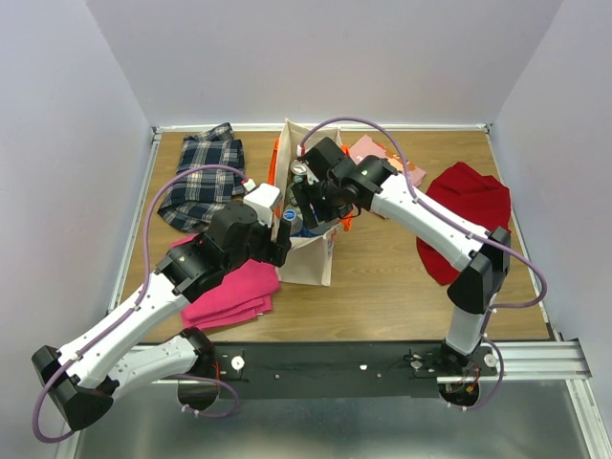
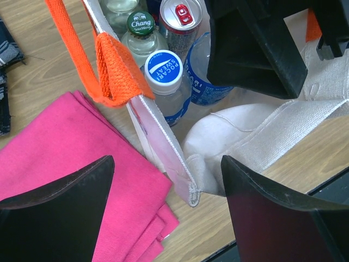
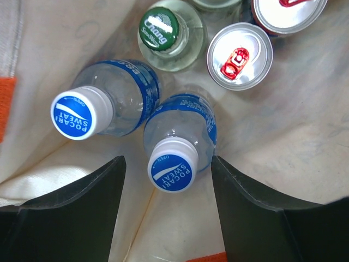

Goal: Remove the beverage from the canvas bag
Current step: Take out the drink from the canvas bag.

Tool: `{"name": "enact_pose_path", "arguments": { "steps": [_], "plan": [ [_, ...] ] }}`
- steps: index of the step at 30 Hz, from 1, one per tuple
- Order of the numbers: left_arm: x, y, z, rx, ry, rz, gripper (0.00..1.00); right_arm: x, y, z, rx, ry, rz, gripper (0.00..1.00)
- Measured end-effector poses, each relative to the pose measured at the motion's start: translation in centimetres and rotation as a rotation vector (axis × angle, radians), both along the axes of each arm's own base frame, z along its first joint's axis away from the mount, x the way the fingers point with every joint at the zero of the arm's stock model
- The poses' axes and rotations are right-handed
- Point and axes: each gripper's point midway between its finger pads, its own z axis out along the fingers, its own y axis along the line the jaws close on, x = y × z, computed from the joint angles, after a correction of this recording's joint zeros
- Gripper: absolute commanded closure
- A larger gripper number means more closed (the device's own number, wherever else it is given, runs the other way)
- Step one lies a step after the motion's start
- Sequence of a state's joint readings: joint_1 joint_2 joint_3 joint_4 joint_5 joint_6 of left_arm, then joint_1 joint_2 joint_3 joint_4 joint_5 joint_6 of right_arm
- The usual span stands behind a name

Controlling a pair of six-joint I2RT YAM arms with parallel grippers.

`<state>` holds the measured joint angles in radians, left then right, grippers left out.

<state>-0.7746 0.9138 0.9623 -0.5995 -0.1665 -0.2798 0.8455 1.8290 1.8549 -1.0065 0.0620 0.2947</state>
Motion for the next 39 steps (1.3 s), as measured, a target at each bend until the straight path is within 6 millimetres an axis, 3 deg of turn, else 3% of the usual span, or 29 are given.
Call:
{"name": "enact_pose_path", "arguments": {
  "steps": [16,23,26,28,32,39],
  "plan": [
    [0.11,-0.25,-0.23,0.003,0.009,-0.004,0.11,-0.39,-0.44,-0.77,-0.023,0.02,0.001,0.4],
    [0.15,-0.3,-0.33,0.005,0.012,-0.005,0.11,-0.36,-0.44,-0.83,-0.026,0.019,0.007,0.69],
    [0.16,-0.31,-0.33,0.006,0.011,-0.005,0.11,-0.25,-0.53,-0.82,-0.033,0.011,0.013,0.77],
    [0.17,-0.32,-0.31,0.005,0.011,-0.005,0.11,-0.25,-0.53,-0.82,-0.033,0.01,0.014,0.89],
    [0.17,-0.34,-0.31,0.004,0.01,-0.005,0.12,-0.24,-0.51,-0.84,-0.034,0.011,0.016,0.99],
    [0.17,-0.58,-0.7,0.003,0.009,-0.019,0.13,-0.17,-0.44,-0.79,-0.033,0.009,0.017,0.99]
  ]
}}
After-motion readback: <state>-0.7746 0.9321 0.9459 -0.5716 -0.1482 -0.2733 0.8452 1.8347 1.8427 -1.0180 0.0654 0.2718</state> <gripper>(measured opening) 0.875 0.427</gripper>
